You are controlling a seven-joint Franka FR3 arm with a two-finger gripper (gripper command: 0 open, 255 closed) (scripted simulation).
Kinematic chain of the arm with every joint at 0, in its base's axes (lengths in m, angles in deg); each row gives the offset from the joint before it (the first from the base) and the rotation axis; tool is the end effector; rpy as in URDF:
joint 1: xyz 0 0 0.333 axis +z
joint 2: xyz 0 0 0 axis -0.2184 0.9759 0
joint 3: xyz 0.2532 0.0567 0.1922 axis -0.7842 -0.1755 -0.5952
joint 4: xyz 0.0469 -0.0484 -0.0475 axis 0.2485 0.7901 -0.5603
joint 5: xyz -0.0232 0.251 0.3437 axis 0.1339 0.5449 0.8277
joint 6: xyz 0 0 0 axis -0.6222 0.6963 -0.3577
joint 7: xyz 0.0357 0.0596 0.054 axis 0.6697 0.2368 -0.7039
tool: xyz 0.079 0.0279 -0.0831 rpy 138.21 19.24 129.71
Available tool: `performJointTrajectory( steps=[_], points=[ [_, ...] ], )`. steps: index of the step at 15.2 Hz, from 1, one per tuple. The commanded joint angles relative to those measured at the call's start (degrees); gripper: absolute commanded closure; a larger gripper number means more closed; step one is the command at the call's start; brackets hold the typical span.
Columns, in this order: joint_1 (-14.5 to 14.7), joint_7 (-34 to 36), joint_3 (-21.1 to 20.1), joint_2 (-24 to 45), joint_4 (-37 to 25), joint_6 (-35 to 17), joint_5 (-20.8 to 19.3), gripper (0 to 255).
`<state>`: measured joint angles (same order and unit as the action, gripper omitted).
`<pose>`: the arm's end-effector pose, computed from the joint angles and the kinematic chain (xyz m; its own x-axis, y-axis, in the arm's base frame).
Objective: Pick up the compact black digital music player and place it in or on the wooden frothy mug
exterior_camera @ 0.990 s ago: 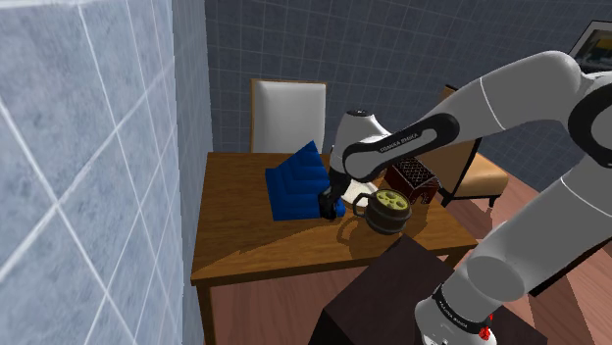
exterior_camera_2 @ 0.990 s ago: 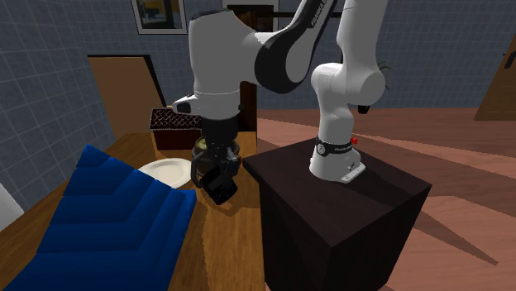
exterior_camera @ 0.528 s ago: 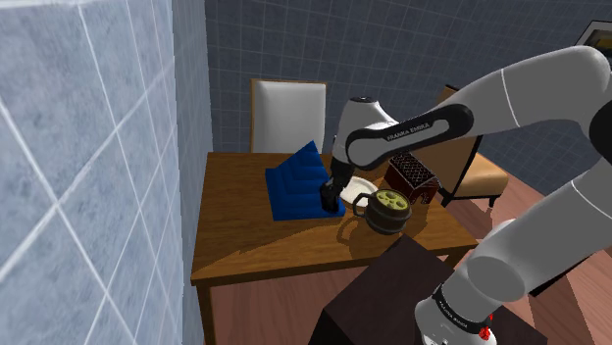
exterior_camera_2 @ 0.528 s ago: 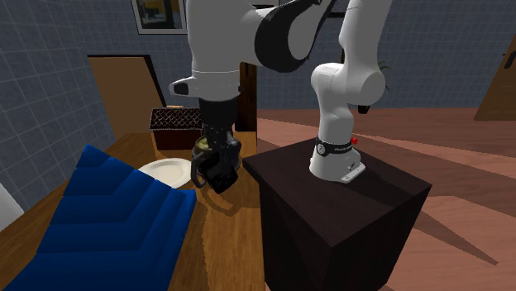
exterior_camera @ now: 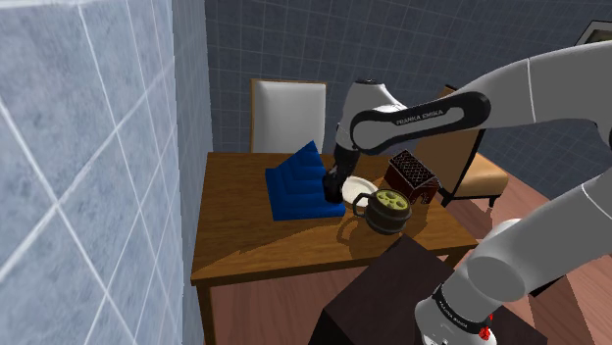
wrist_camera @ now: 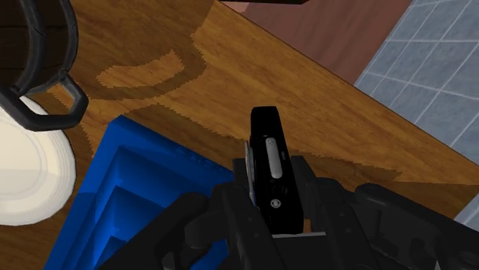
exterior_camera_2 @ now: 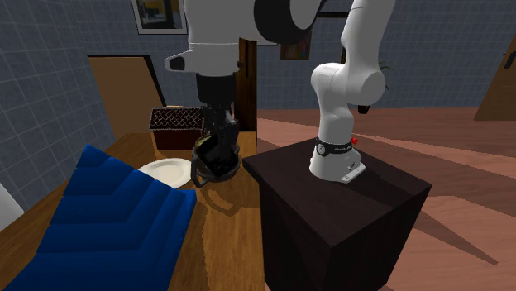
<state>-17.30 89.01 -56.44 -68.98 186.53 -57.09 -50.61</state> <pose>0.4690 0.0632 0.3749 0.9976 0.0679 0.0102 0.0677 -0.9976 0.0162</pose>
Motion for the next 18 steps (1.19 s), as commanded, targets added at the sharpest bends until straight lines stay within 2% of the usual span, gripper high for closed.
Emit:
performJointTrajectory(
  steps=[1,2,10,18],
  points=[
    [0.0,-0.1,0.1,-0.6,-1.0,1.6,0.1,255],
    [0.0,-0.1,0.1,-0.7,-1.1,1.8,0.1,255],
    [-5.0,-11.9,8.4,-5.5,2.7,2.9,-2.2,255],
    [-10.4,-23.5,16.8,-6.0,2.0,3.9,-5.5,255]
  ],
)
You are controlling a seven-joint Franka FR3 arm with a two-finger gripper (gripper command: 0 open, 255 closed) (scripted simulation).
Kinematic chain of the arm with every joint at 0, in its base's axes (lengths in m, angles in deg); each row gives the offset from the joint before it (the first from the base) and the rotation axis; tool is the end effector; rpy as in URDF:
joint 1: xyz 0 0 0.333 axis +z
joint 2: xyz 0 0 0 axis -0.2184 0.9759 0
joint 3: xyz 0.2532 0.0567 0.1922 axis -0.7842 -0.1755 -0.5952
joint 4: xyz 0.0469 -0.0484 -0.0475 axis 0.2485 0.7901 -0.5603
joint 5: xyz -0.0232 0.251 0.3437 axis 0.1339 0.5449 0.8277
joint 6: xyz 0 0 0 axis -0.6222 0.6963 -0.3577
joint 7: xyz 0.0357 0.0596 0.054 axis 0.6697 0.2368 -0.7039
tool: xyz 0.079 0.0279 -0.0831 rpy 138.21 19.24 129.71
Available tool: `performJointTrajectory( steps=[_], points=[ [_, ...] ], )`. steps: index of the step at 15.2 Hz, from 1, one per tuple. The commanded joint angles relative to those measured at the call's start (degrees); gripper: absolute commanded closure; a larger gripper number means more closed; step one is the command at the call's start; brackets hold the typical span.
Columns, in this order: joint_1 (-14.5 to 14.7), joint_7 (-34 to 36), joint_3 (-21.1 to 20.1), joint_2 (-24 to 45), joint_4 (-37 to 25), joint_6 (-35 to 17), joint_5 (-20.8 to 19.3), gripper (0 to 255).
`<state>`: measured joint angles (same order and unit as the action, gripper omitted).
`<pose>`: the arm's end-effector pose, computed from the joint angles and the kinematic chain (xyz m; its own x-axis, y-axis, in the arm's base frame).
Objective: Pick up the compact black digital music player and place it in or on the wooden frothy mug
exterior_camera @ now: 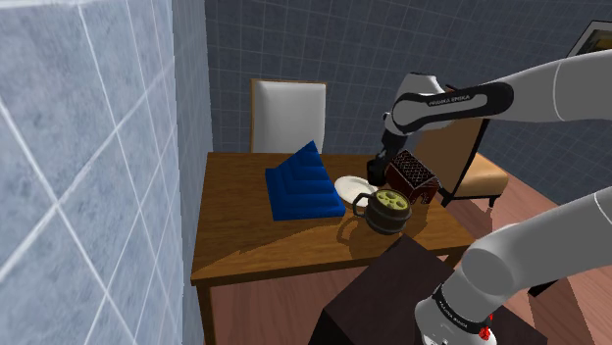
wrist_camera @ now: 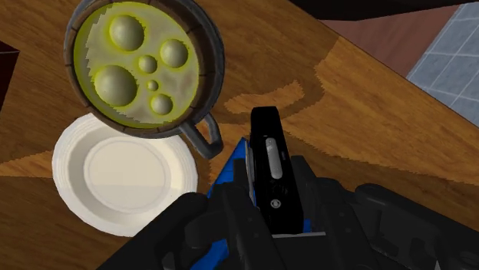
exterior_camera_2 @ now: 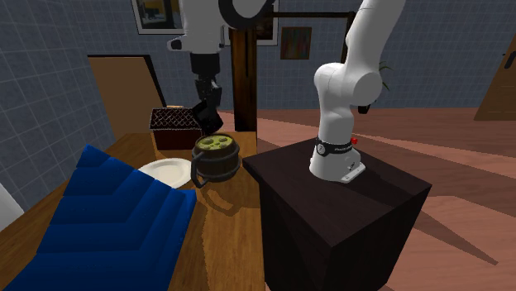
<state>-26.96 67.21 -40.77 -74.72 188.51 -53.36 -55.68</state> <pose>0.4281 -0.1391 0.4012 0.9977 0.0667 0.0096 0.0665 -0.9977 0.0162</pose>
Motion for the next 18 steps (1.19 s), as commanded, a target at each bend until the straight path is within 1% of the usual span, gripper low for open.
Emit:
performJointTrajectory(
  steps=[1,6,7,18],
  points=[
    [-1.4,-3.1,2.2,0.0,-0.4,0.3,-0.9,255],
    [-4.5,-10.4,7.4,2.2,-3.3,0.8,-2.4,255],
    [-5.4,-12.9,9.1,3.3,-4.7,1.0,-2.7,255],
    [-5.3,-13.3,9.8,7.6,0.3,-8.3,-2.3,255]
  ],
)
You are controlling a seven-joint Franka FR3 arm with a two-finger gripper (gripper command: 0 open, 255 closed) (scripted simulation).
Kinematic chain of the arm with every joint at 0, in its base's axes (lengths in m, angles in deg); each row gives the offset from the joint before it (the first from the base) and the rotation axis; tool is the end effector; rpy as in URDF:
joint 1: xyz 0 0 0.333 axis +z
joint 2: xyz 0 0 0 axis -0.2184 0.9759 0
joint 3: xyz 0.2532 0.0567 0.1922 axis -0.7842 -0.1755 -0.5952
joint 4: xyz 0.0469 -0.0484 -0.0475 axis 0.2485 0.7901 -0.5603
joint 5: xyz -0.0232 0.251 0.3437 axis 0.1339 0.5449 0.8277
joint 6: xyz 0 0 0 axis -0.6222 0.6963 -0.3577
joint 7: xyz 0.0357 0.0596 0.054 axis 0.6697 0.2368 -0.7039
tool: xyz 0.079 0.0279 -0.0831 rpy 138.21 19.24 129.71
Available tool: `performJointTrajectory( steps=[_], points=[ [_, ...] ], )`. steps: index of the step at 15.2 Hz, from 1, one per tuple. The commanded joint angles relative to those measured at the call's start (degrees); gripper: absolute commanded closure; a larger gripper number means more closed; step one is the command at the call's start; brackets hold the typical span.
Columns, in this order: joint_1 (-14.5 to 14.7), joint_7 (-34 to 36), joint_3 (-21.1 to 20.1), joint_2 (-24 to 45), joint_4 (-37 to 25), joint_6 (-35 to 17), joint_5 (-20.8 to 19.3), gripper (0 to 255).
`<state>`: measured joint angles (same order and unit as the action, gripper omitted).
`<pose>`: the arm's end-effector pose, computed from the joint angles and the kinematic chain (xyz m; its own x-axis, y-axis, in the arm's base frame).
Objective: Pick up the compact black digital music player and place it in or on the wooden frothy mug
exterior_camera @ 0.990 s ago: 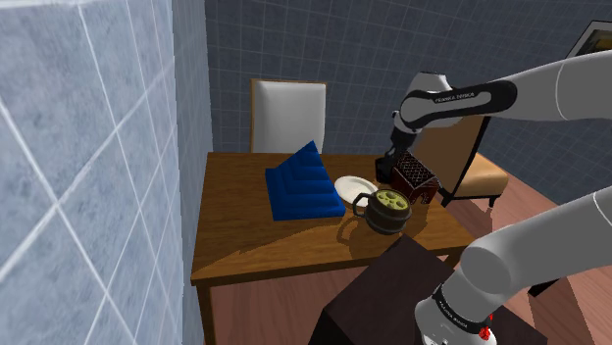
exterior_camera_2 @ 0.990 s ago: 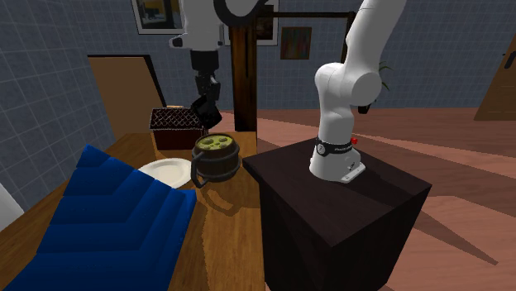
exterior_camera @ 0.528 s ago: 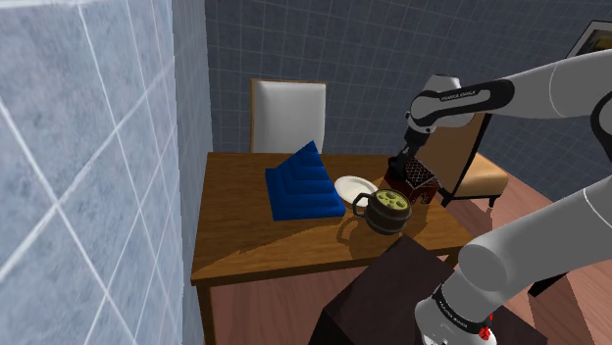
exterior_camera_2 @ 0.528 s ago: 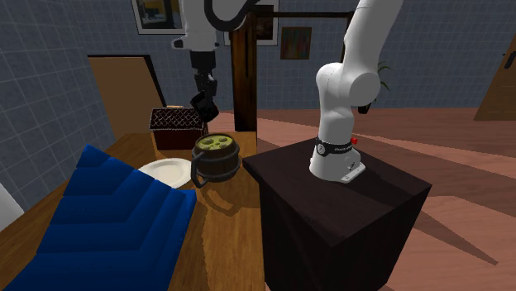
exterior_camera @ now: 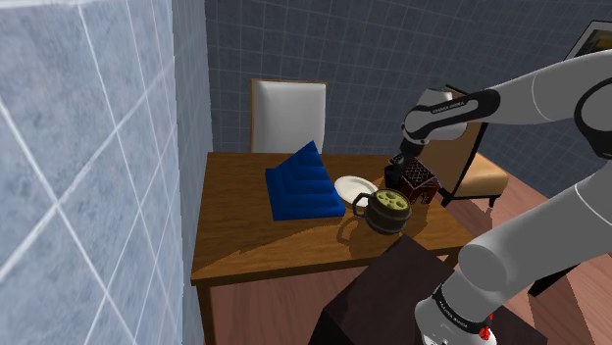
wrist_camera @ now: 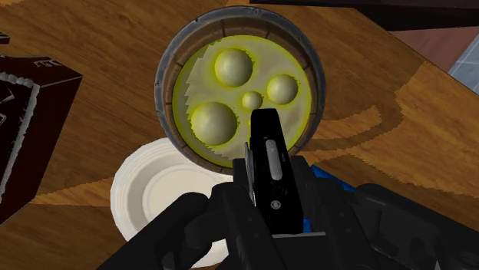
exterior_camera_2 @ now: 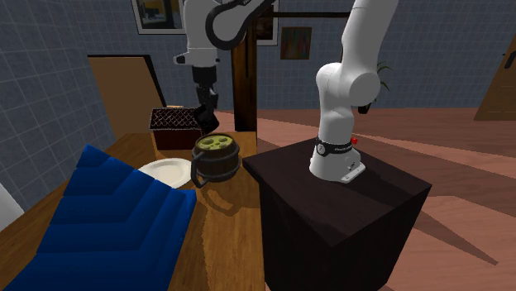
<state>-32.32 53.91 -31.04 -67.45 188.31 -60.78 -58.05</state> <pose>0.3962 -0.2570 0.3532 0.9977 0.0678 0.0090 0.0677 -0.9976 0.0157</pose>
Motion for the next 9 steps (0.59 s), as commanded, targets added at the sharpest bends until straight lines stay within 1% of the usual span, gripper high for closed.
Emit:
performJointTrajectory(
  steps=[1,6,9],
  points=[
    [0.0,-0.1,0.1,0.9,0.9,-1.8,0.1,255],
    [0.2,-0.4,0.4,3.5,2.6,-6.1,0.6,255],
    [0.2,-0.5,0.4,3.8,2.7,-6.5,0.6,255]
  ],
)
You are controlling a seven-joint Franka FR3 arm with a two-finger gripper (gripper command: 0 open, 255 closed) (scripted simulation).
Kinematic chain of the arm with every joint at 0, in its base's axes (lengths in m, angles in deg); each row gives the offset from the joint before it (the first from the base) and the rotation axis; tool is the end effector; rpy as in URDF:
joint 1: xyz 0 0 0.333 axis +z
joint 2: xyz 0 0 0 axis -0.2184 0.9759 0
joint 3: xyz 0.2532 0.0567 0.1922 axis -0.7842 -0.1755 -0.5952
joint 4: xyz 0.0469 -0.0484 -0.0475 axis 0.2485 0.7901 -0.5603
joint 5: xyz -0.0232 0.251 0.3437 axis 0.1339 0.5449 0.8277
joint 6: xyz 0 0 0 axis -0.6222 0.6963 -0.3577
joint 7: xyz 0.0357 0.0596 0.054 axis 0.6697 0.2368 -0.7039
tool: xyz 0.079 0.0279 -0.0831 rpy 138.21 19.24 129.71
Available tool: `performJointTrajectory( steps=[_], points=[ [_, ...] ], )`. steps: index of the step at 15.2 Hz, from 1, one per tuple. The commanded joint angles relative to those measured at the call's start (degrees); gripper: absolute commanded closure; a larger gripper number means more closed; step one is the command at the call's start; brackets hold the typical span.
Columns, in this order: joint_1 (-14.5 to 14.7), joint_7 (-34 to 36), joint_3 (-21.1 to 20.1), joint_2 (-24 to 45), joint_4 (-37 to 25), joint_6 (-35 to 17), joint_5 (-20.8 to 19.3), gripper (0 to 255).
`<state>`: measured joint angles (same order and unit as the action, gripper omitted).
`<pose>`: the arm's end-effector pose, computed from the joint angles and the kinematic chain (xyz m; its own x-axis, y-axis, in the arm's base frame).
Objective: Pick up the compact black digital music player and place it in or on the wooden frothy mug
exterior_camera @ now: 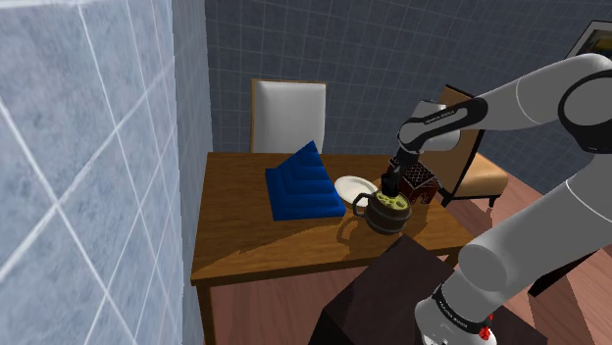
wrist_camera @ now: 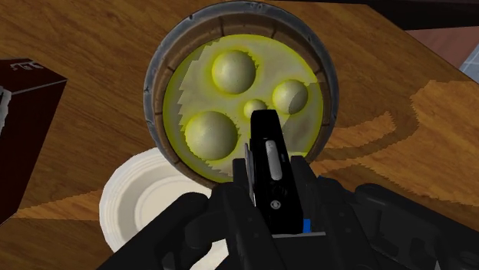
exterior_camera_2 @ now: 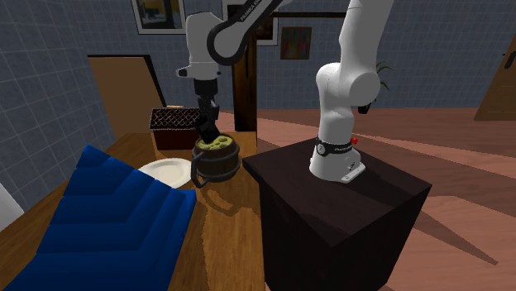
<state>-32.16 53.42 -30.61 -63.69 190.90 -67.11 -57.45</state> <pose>0.3942 -0.2559 0.3123 0.9976 0.0679 0.0094 0.0678 -0.9976 0.0161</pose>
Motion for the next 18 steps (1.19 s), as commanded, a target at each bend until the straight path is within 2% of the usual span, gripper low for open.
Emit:
performJointTrajectory(
  steps=[1,5,6,11,15,18],
  points=[
    [0.0,0.0,0.0,0.0,0.1,-0.2,0.0,255],
    [0.0,0.0,0.0,0.0,0.1,-0.2,0.0,255],
    [0.0,0.0,0.0,0.0,0.1,-0.2,0.0,0],
    [0.0,0.0,0.0,0.0,0.1,-0.2,0.0,0],
    [-0.2,0.7,-0.6,-4.9,-3.2,8.0,-0.8,0],
    [-0.2,0.7,-0.6,-4.9,-3.2,8.0,-0.8,0]
  ],
)
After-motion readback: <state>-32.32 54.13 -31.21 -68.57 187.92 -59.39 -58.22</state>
